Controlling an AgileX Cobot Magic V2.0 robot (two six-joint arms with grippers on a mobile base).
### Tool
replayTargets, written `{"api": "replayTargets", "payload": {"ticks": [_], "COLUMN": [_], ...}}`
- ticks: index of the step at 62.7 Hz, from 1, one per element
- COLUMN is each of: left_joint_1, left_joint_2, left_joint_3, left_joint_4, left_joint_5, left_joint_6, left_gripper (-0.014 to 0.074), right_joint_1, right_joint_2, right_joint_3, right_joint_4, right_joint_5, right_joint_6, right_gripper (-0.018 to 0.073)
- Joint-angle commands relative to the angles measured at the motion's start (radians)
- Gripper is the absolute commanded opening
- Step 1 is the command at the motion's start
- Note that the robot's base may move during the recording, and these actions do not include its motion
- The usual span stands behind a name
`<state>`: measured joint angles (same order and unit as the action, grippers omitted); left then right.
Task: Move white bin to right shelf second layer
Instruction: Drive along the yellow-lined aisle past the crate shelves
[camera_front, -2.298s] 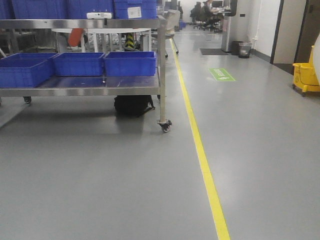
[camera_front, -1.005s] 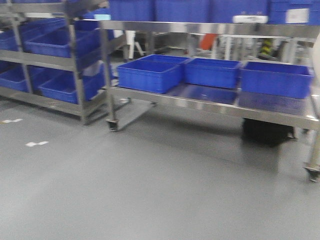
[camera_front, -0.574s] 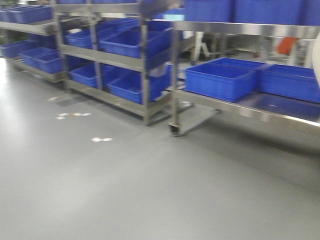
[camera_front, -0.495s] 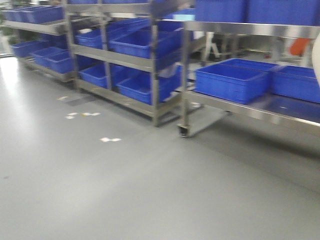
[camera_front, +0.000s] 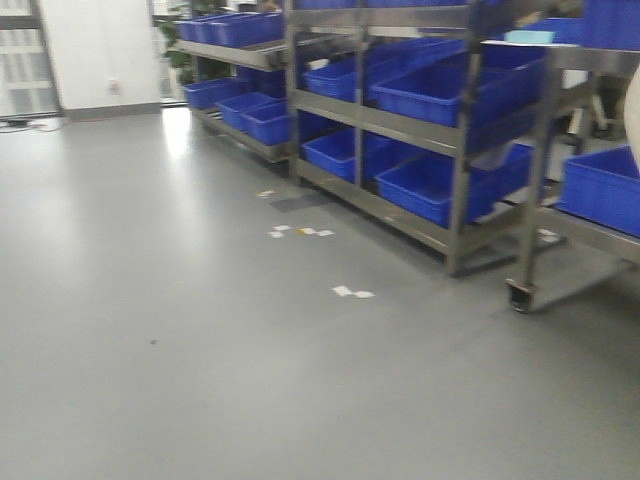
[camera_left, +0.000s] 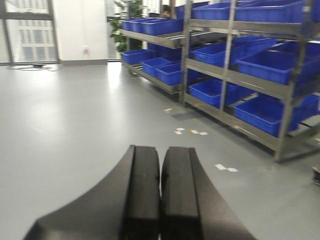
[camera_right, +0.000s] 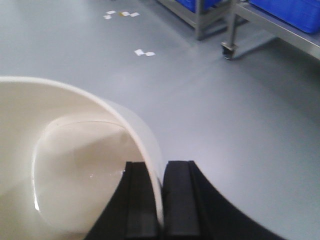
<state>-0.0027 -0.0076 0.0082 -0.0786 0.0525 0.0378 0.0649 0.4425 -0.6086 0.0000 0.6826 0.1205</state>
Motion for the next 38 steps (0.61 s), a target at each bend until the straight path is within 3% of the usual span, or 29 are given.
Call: {"api": "replayTargets", "payload": {"ticks": [1, 38], "left_joint_1": [0.001, 0.001], "left_joint_2": [-0.016, -0.016], "left_joint_3": [0.027, 0.027], "left_joint_4": [-0.007, -0.007], "left_joint_5": [-0.081, -0.081], "left_joint_6": [-0.004, -0.004], "left_gripper": [0.0085, 0.0085], "right_joint_1": [-0.007, -0.007], "right_joint_2": [0.003, 0.003], "right_joint_3": [-0.028, -0.028], "right_joint_4": [0.005, 0.005], "right_joint_5": [-0.092, -0.092], "right_joint_6": [-0.001, -0.001], "right_gripper": [0.0049, 0.0049]}}
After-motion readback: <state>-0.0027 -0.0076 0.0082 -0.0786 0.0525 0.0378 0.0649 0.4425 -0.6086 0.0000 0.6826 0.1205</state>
